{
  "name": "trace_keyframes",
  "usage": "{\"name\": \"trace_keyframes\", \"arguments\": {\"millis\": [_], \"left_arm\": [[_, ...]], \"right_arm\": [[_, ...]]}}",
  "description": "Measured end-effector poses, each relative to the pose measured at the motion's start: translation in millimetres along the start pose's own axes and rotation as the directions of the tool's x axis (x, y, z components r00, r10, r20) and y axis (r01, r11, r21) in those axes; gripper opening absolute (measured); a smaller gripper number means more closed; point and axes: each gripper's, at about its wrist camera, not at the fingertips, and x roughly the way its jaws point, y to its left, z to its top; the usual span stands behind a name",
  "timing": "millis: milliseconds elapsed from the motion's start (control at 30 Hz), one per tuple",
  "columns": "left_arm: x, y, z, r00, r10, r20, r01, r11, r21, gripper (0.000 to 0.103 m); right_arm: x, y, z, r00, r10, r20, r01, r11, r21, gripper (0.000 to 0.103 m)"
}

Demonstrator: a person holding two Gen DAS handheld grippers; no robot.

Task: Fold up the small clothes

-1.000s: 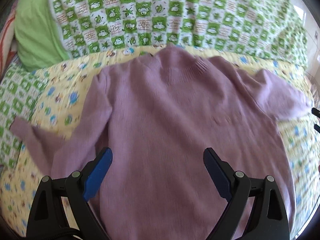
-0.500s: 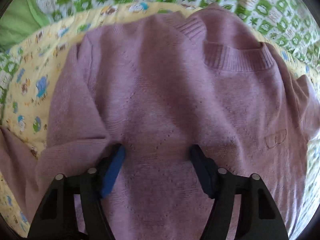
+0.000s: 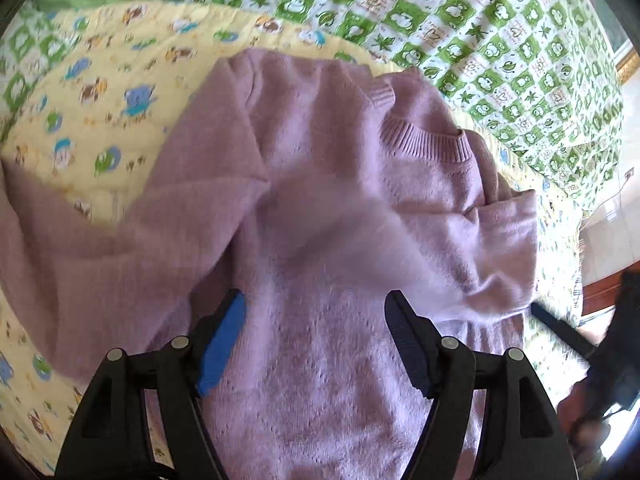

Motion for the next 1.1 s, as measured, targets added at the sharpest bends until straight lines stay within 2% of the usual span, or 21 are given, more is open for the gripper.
{"name": "trace_keyframes", "arguments": {"millis": [100,267,300,333,367,433,467,533,567,633,700,767,833,867,933,1000,1100], "left_arm": [[12,2,-3,1.000,-0.005,-0.025,0.004,1.000,-0.026,0.073],[43,0,-2,0.996,0.016,-0.088,-0.023,0.996,-0.084,0.072],[48,-2,-1,0.996,0.020,-0.085,-0.028,0.995,-0.100,0.072],[49,-3,-1,0.997,0.026,-0.068,-0.033,0.994,-0.100,0.067],[48,-6,1,0.998,0.029,-0.047,-0.033,0.995,-0.096,0.060],[48,-10,7,0.999,0.028,-0.028,-0.030,0.996,-0.079,0.016],[42,-9,10,0.999,-0.048,-0.017,0.046,0.995,-0.083,0.001],[20,-11,13,0.987,-0.159,0.036,0.162,0.982,-0.096,0.003],[2,-13,10,0.980,-0.183,0.074,0.188,0.980,-0.068,0.003],[-17,-12,1,0.981,-0.156,0.113,0.159,0.987,-0.019,0.000],[-9,2,-8,0.991,-0.105,0.083,0.107,0.994,-0.019,0.000],[-1,12,-13,0.993,-0.107,0.057,0.109,0.993,-0.040,0.000],[7,13,-12,0.990,-0.140,0.034,0.142,0.987,-0.070,0.002],[13,13,-11,0.990,-0.142,0.003,0.141,0.986,-0.087,0.006],[22,11,-15,0.987,-0.148,-0.061,0.140,0.983,-0.115,0.037],[32,7,-21,0.977,-0.184,-0.108,0.165,0.973,-0.161,0.052],[50,1,-31,0.969,-0.199,-0.148,0.167,0.964,-0.206,0.054]], "right_arm": [[5,-13,-16,0.999,-0.038,-0.037,0.039,0.999,0.020,0.052],[-22,-43,-26,0.995,-0.102,-0.005,0.102,0.991,0.091,0.052],[-26,-49,-26,0.993,-0.117,0.010,0.116,0.988,0.104,0.052],[-30,-54,-23,0.992,-0.128,0.021,0.124,0.986,0.115,0.052],[-34,-58,-22,0.989,-0.140,0.036,0.135,0.982,0.131,0.052],[-37,-63,-22,0.986,-0.160,0.055,0.150,0.976,0.156,0.052],[-38,-65,-19,0.984,-0.167,0.062,0.155,0.974,0.165,0.052],[-44,-69,-15,0.978,-0.191,0.082,0.174,0.968,0.182,0.052],[-47,-71,-13,0.976,-0.199,0.094,0.178,0.965,0.191,0.052],[-52,-76,-9,0.971,-0.206,0.117,0.180,0.962,0.203,0.052],[-56,-82,-3,0.963,-0.233,0.135,0.201,0.957,0.211,0.052],[-55,-90,2,0.962,-0.238,0.137,0.204,0.953,0.223,0.052],[-52,-94,7,0.960,-0.248,0.133,0.213,0.949,0.232,0.052],[-50,-94,9,0.959,-0.250,0.134,0.214,0.948,0.233,0.052],[-48,-95,11,0.958,-0.255,0.132,0.220,0.947,0.234,0.053],[-45,-94,11,0.960,-0.252,0.124,0.218,0.946,0.238,0.053],[-41,-92,8,0.961,-0.250,0.117,0.219,0.948,0.230,0.054]]}}
